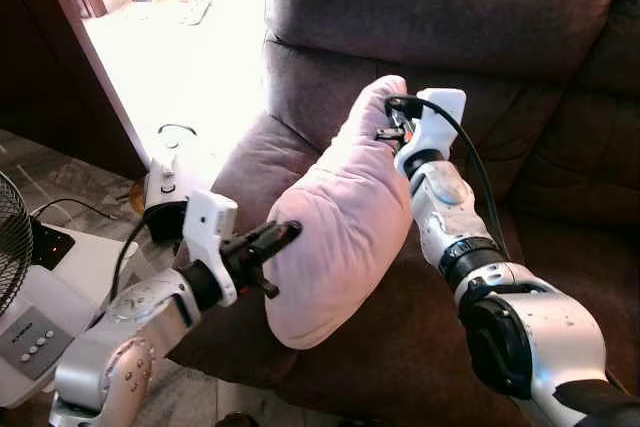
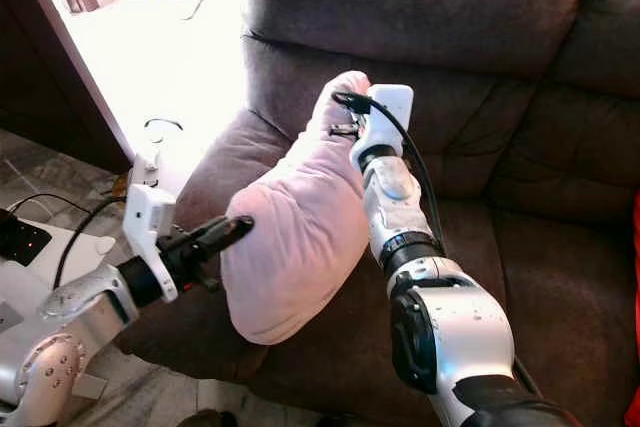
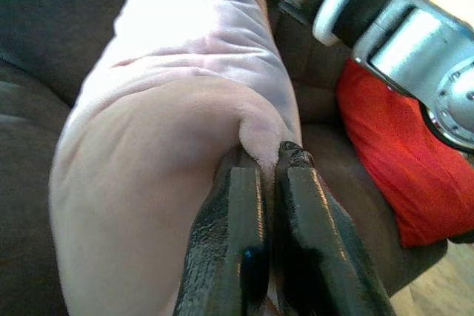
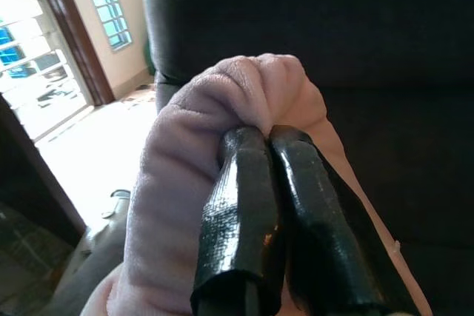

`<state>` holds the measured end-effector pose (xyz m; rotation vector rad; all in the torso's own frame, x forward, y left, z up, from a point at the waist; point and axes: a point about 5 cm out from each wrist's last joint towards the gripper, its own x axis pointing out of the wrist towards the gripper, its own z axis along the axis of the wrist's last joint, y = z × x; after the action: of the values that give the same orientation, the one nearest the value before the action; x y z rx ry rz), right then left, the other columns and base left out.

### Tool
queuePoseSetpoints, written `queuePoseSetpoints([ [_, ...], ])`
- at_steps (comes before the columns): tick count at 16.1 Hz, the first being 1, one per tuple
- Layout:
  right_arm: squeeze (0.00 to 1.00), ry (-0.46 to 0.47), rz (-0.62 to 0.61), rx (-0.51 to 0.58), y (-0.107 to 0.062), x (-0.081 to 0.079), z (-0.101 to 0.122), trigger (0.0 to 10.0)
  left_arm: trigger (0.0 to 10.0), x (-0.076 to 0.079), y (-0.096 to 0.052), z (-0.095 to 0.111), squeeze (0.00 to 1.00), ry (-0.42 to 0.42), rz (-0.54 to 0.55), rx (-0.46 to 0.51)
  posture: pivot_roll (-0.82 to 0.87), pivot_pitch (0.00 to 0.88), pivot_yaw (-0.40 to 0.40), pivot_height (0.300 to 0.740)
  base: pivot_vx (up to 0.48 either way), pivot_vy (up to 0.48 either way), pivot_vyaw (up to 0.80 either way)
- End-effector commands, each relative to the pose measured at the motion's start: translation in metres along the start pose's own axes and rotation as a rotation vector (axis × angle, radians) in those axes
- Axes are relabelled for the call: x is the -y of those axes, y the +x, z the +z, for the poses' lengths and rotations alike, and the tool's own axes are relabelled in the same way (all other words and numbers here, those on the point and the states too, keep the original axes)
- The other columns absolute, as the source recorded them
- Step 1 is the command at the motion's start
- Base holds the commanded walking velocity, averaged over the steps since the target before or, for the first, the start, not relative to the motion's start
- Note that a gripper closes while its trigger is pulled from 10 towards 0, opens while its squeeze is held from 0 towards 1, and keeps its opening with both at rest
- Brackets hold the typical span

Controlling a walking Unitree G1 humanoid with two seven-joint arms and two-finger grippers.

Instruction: Move the pillow to the sofa from floor

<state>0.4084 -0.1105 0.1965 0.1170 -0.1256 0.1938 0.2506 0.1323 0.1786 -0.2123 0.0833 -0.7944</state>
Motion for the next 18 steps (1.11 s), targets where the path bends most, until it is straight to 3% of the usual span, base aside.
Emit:
queuePoseSetpoints([
  [1,0.0,-0.023,0.079,0.01,0.006,-0.017,0.01,10.0,10.0,0.011,0.001,0.009,0.0,0.031,-0.059,0.029,0.23,0.139,-0.08,0.718,0.0,0.0,0.0],
  [7,0.0,-0.069,0.163,-0.104,0.005,-0.035,-0.007,10.0,10.0,0.012,-0.002,-0.001,0.0,0.024,-0.048,-0.011,0.24,0.144,-0.082,0.718,0.0,0.0,0.0],
  [13,0.0,-0.116,0.151,-0.208,-0.009,-0.028,-0.037,10.0,10.0,0.012,-0.002,-0.01,0.0,0.027,-0.04,-0.054,0.23,0.143,-0.083,0.718,0.0,0.0,0.0],
  [18,0.0,-0.111,0.139,-0.221,-0.011,-0.024,-0.041,10.0,10.0,-0.008,-0.004,-0.023,0.0,0.051,0.131,-0.093,0.23,0.138,-0.082,0.718,0.0,0.0,0.0],
])
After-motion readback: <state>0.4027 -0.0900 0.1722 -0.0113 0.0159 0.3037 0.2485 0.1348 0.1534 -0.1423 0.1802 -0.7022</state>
